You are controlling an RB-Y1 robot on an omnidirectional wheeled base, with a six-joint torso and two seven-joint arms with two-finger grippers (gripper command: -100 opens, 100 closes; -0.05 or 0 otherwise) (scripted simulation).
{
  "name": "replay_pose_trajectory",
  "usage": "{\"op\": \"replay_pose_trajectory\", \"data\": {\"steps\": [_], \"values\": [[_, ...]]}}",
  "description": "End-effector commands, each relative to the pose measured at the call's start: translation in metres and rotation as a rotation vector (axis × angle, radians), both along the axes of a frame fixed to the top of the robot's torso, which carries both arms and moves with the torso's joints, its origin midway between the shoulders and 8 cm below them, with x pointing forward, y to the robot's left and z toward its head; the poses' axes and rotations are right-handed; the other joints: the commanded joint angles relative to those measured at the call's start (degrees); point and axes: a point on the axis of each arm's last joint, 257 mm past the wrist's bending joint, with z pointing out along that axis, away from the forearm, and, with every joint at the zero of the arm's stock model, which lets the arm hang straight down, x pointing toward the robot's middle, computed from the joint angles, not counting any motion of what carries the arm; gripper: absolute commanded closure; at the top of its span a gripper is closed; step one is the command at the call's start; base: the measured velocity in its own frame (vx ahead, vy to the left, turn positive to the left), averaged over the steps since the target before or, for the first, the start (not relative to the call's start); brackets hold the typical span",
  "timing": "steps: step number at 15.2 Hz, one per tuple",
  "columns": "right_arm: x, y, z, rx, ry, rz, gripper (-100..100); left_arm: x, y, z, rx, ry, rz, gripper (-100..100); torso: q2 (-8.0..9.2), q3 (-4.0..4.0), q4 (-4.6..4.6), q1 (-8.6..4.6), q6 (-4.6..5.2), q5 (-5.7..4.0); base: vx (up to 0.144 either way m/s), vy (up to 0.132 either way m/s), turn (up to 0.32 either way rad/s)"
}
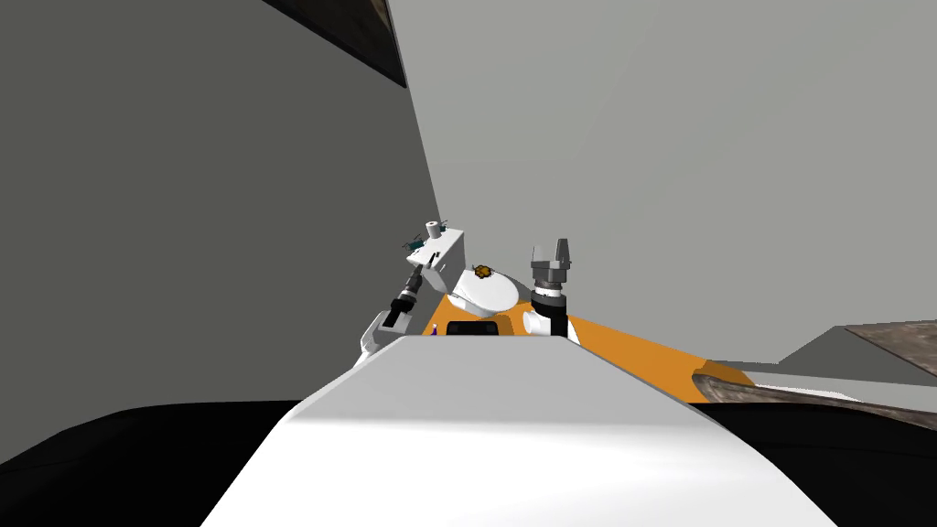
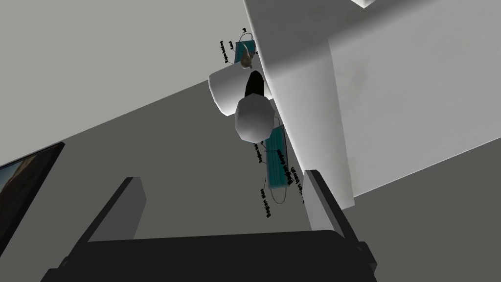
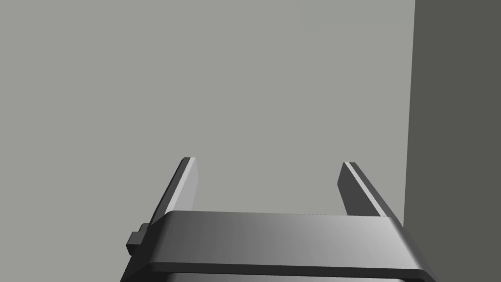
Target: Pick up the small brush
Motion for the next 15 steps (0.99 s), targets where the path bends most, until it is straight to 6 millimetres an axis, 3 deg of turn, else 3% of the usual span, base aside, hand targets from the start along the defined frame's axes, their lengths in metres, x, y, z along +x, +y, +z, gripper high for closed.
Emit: {"op": "replay_pose_trajectory", "data": {"steps": [1,15], "values": [[0.0,0.0,0.0,0.0,0.0,0.0,0,0.0013,-0.0021,-0.0128,-0.004,0.027,-0.002,-100,0.0,0.0,0.0,0.0,0.0,0.0,0.014,0.002,-0.057],[0.0,0.0,0.0,0.0,0.0,0.0,0,0.0035,-0.0094,-0.0205,-0.005,0.046,-0.015,-100,-0.04,-0.03,-0.01,0.05,0.0,0.0,0.013,0.008,-0.053]]}}
